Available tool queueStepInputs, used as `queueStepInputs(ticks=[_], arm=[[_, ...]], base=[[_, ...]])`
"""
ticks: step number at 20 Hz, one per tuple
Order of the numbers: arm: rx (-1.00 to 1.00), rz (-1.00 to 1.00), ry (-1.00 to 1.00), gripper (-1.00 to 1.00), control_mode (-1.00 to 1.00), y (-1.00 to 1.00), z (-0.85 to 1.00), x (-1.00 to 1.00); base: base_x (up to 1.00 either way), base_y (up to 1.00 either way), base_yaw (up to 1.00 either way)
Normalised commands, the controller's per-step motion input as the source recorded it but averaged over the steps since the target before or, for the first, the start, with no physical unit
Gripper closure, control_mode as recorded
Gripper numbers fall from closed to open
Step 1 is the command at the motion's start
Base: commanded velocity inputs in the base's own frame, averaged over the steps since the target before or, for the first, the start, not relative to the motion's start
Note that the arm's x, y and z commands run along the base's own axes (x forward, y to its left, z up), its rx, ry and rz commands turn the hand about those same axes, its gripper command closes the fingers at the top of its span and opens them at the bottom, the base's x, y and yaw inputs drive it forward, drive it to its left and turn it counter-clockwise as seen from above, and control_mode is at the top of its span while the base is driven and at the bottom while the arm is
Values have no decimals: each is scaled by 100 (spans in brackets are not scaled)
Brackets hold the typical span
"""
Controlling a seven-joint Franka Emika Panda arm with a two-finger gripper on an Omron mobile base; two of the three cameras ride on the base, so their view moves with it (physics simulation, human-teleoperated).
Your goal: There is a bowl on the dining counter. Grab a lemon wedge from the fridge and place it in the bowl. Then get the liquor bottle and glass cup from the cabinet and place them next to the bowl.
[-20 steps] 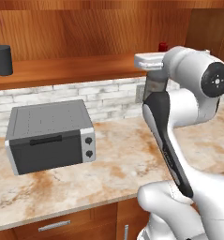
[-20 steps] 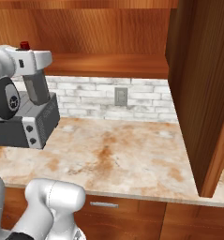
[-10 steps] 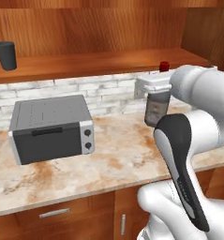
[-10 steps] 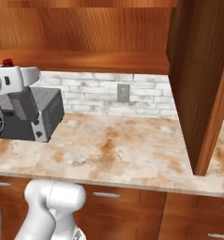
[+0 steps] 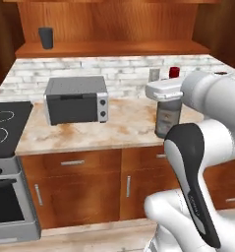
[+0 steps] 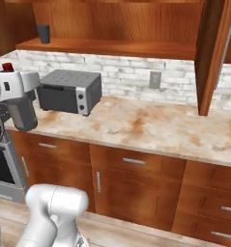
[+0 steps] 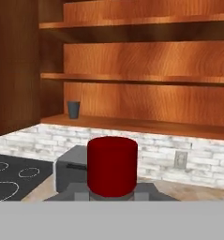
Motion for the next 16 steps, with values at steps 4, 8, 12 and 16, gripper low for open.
queueStepInputs(ticks=[4,8,12,16], arm=[[0,0,0,100,100,0,0,0],[0,0,0,100,100,0,0,0],[0,0,0,100,100,0,0,0],[0,0,0,100,100,0,0,0]], base=[[-79,0,58],[-78,0,60],[-81,0,59],[-93,7,53]])
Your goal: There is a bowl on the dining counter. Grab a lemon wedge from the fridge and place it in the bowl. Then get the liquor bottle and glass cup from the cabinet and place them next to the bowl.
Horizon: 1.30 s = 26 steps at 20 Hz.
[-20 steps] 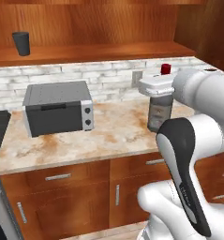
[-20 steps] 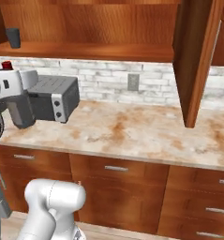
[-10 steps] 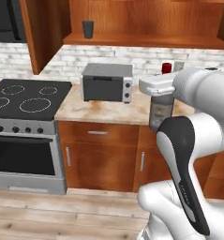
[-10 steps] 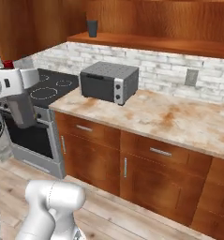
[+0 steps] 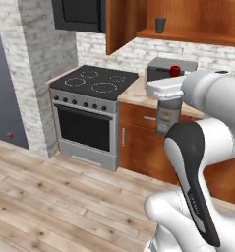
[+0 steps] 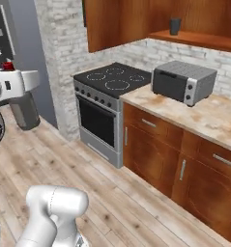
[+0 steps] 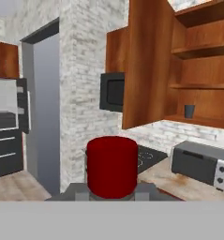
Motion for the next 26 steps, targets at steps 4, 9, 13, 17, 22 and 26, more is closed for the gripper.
queueStepInputs(ticks=[4,9,13,17,22,26], arm=[[0,0,0,100,100,0,0,0],[0,0,0,100,100,0,0,0],[0,0,0,100,100,0,0,0],[0,0,0,100,100,0,0,0],[0,0,0,100,100,0,0,0],[0,0,0,100,100,0,0,0]], base=[[-96,23,51],[-96,25,50],[-96,24,51],[-96,25,51],[-99,17,46],[-100,0,31]])
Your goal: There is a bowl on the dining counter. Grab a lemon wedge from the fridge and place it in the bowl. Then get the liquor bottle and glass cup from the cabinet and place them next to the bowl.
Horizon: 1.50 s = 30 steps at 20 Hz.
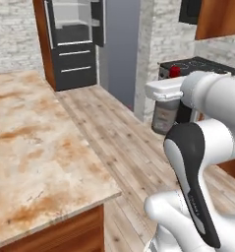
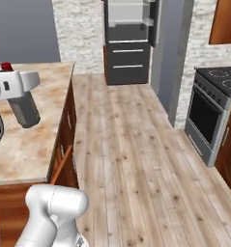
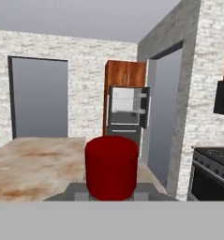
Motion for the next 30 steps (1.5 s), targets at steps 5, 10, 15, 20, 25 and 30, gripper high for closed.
queueStepInputs(ticks=[5,10,15,20,25,30], arm=[[0,0,0,100,100,0,0,0],[0,0,0,100,100,0,0,0],[0,0,0,100,100,0,0,0],[0,0,0,100,100,0,0,0],[0,0,0,100,100,0,0,0],[0,0,0,100,100,0,0,0]], base=[[-100,8,28],[-90,72,32],[-64,100,26],[-44,100,21],[-24,100,14],[-15,100,9]])
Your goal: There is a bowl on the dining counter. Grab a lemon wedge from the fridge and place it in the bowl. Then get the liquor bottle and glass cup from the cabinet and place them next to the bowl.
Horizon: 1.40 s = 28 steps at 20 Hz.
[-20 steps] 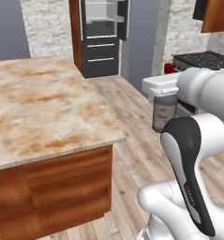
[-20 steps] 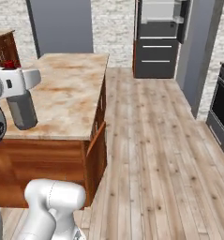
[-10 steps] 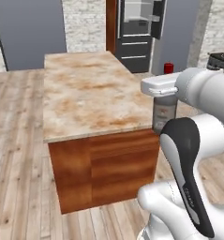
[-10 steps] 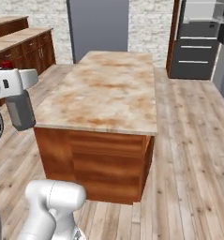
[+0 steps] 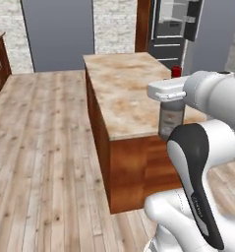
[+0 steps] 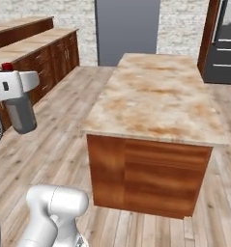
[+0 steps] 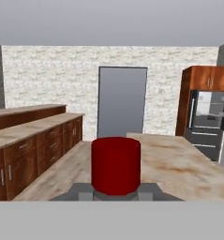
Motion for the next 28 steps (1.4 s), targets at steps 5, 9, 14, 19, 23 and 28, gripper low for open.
queueStepInputs(ticks=[5,9,14,19,23,28], arm=[[0,0,0,100,100,0,0,0],[0,0,0,100,100,0,0,0],[0,0,0,100,100,0,0,0],[0,0,0,100,100,0,0,0],[0,0,0,100,100,0,0,0],[0,0,0,100,100,0,0,0]], base=[[-5,100,5],[-6,100,2],[0,100,0],[0,100,0],[0,100,0],[8,100,0]])
